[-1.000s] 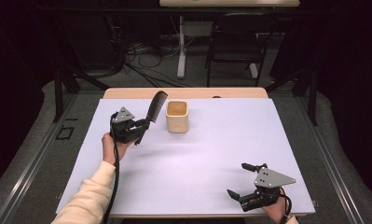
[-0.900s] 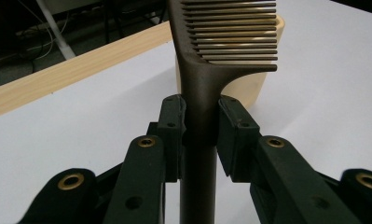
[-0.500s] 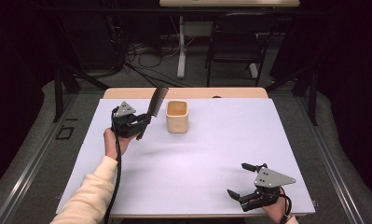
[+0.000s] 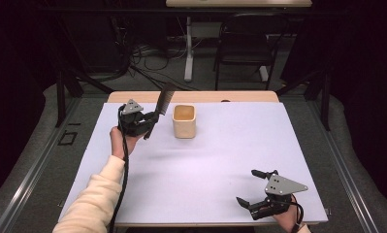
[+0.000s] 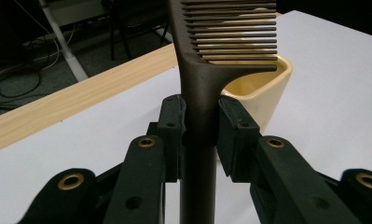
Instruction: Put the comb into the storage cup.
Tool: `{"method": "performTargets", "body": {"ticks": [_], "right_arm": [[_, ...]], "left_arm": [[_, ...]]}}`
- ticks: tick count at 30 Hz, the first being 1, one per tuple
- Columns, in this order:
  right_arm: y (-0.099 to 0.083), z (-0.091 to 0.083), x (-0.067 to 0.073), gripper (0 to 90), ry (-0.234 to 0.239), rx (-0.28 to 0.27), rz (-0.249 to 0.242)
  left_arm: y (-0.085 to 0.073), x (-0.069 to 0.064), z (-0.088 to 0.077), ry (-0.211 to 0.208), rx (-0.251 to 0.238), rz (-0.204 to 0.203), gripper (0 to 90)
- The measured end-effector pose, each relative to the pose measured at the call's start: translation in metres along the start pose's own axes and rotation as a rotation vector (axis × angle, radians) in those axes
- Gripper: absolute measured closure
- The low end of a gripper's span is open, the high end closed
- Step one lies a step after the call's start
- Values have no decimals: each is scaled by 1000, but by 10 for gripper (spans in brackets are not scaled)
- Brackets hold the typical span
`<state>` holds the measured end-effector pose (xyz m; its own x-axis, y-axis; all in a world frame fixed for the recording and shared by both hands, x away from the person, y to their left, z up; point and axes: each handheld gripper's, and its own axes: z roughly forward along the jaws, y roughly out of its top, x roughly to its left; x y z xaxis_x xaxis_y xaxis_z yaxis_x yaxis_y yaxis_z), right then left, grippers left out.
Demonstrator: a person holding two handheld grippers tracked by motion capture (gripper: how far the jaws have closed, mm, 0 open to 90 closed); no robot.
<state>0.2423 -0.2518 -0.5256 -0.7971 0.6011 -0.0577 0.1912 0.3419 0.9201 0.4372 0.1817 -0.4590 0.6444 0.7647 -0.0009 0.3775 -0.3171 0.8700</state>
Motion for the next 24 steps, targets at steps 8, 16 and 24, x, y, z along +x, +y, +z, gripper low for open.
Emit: {"method": "performTargets", "body": {"ticks": [8, 16, 24], "right_arm": [[0, 0, 0, 1, -1, 0, 4], [0, 0, 0, 1, -2, -3, 0], [0, 0, 0, 1, -1, -1, 4]], "left_arm": [[7, 2, 3, -1, -9, -4, 722], [11, 6, 6, 1, -20, -21, 722], [16, 5, 9, -5, -21, -17, 722]]}}
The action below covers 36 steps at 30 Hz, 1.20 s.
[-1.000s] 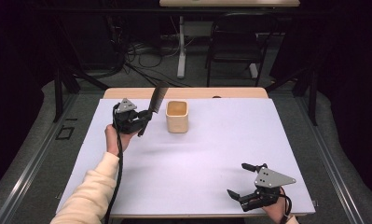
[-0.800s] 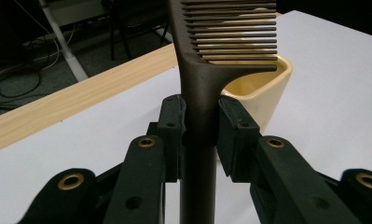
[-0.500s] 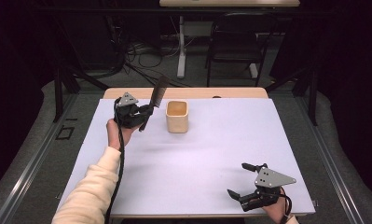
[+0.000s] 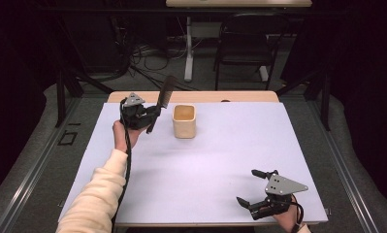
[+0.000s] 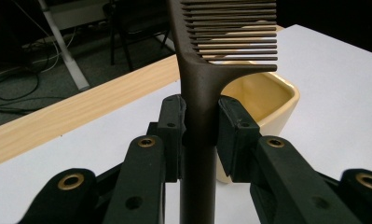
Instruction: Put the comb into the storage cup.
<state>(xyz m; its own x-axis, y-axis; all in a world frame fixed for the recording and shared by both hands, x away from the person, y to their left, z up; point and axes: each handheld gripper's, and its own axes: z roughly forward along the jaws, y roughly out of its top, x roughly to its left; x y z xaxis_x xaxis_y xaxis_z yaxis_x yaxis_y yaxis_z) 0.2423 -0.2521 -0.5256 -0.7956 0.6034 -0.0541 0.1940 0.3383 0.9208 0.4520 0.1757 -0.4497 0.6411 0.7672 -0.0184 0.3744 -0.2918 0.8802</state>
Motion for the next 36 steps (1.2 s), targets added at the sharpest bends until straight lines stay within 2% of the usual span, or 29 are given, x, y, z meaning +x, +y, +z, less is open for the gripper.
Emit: {"method": "performTargets", "body": {"ticks": [36], "right_arm": [[0, 0, -1, 1, 1, 1, -1]], "left_arm": [[24, -10, 7, -24, -11, 25, 722]]}}
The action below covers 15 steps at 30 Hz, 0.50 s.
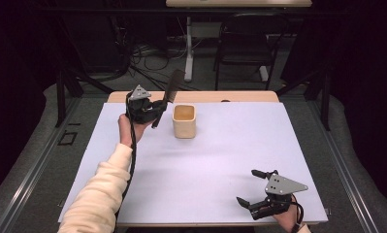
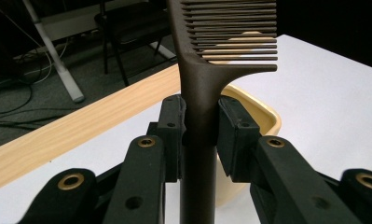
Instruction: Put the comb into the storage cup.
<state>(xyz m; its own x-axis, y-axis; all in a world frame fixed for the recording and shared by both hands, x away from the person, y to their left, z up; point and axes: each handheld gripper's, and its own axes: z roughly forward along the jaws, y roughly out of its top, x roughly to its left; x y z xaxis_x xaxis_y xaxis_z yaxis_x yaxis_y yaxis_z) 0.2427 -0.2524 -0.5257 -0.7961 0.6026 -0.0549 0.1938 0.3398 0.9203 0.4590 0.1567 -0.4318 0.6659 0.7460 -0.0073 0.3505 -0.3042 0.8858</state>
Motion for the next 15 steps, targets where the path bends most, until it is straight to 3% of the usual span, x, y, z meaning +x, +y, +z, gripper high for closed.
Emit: {"method": "performTargets", "body": {"ticks": [15], "right_arm": [[0, 0, 0, 2, -3, 3, 5]], "left_arm": [[7, -3, 2, -7, -20, -3, 723]]}}
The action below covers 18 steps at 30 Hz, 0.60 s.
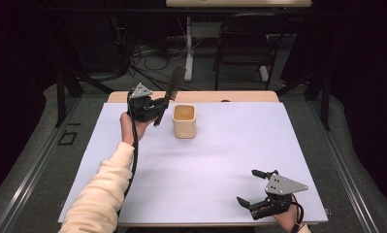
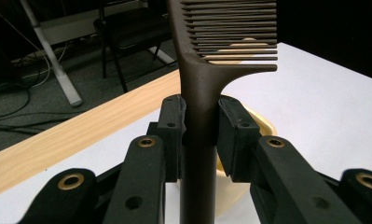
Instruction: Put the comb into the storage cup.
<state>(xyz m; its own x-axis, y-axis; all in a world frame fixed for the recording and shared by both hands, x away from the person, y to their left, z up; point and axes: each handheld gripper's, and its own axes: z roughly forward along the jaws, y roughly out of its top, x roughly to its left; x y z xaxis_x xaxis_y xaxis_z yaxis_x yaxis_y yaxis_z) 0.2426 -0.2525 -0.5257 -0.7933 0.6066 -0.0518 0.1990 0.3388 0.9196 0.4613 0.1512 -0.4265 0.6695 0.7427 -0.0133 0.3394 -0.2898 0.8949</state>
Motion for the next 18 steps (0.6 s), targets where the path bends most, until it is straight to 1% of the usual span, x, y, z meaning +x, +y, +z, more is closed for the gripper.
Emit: {"method": "performTargets", "body": {"ticks": [3, 4, 12, 18], "right_arm": [[0, 1, 0, 1, 3, 2, 2], [0, 1, 0, 2, 4, 3, -2], [0, 0, 0, 1, 5, 2, -1], [0, 1, 0, 2, 7, 2, -3]], "left_arm": [[3, -1, 1, -1, -3, 0, 722], [5, -1, 1, -1, -4, 5, 722], [12, -5, 2, -4, -17, 4, 723], [14, -5, 3, -6, -37, -11, 723]]}}
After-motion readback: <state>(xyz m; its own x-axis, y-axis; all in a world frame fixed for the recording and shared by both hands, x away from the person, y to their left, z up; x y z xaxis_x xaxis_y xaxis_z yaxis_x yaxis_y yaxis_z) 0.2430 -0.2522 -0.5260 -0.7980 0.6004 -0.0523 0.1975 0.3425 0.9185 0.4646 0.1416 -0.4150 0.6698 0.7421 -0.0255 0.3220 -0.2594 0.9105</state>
